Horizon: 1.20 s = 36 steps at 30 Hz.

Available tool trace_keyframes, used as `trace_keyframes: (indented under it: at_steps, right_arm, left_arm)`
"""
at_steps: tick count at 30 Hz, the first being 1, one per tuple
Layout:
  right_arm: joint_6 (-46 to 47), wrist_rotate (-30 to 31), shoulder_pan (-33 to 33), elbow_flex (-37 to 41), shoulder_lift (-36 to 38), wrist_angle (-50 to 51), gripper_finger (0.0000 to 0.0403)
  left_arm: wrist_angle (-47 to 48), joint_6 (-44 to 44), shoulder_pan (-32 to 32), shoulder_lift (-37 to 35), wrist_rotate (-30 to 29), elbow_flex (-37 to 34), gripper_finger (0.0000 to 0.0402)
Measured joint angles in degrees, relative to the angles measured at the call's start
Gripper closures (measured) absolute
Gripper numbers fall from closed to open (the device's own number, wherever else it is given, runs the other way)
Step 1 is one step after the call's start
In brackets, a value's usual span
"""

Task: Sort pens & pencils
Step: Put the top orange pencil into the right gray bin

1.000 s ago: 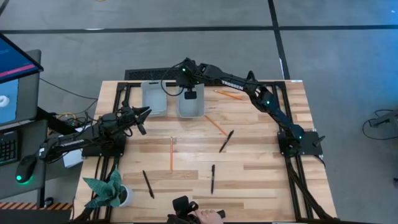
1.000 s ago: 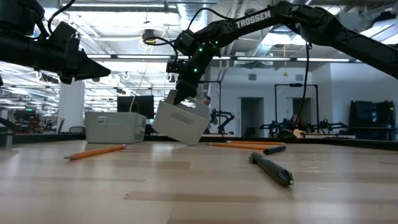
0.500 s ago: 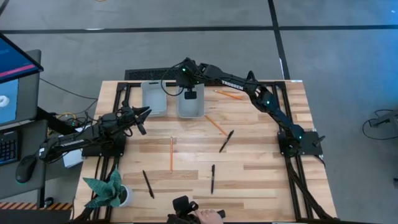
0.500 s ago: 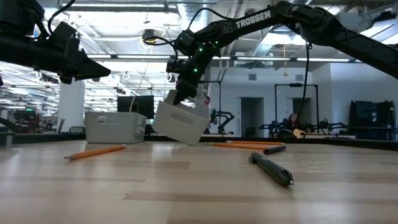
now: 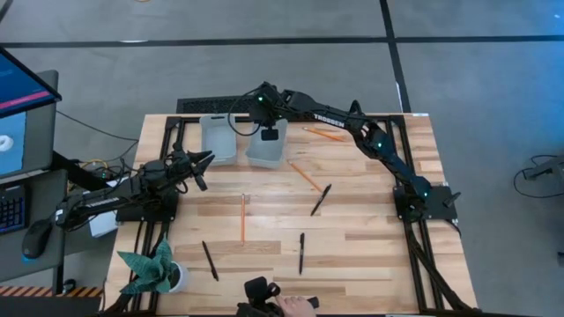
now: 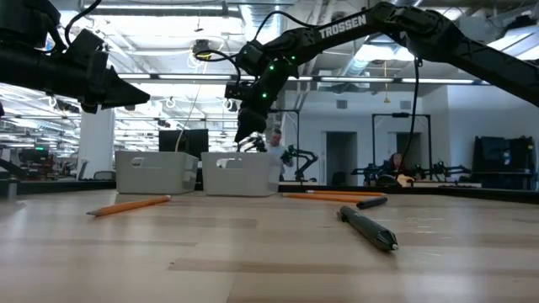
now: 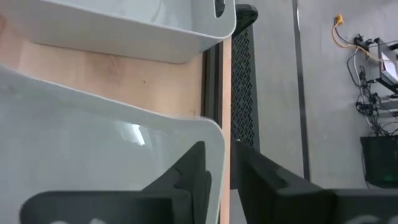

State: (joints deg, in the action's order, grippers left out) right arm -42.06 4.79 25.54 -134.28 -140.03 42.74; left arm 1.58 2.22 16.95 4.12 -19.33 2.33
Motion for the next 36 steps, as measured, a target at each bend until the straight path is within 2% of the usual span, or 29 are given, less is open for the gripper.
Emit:
trace_keyframes:
  at_steps: [4,9,12,16,19,22,28,32,36]
  right_arm:
    - [0.0,0.43,0.0,0.0,0.0,-0.38,0.0291]
    - [0.46,7.46,-0.45,0.07,0.9,0.06,0.029]
    - [2.33,8.47,-0.72,0.07,3.23,1.93,0.029]
    - [8.32,6.1,-0.73,-0.02,6.58,5.6,0.029]
    - [12.16,5.57,-0.7,-0.02,9.45,9.76,0.029]
    - [15.83,4.14,-0.36,-0.04,12.73,14.73,0.029]
    - [24.6,-5.49,2.16,-0.02,19.02,24.1,0.029]
    - [27.54,-5.87,3.55,-0.04,23.49,29.93,0.029]
    - [31.05,-6.09,4.95,-0.04,27.79,36.86,0.029]
  left_arm:
    - [0.0,0.02,0.01,0.0,0.01,0.0,0.0329]
    - [0.0,-0.74,0.0,0.01,-0.26,0.0,0.0329]
    - [-0.02,1.62,0.0,0.0,-2.99,0.04,0.0329]
    - [1.43,6.27,0.02,0.0,-9.45,0.71,0.0329]
    - [4.09,5.59,0.02,0.03,-10.36,1.99,0.0329]
    - [6.35,5.2,0.01,-0.02,-10.05,4.05,0.0329]
    - [10.91,8.33,0.02,-0.02,-7.42,5.98,0.0329]
    - [13.38,10.11,0.02,0.02,-3.07,6.34,0.0329]
    - [13.94,12.3,0.0,0.0,-1.3,6.49,0.0329]
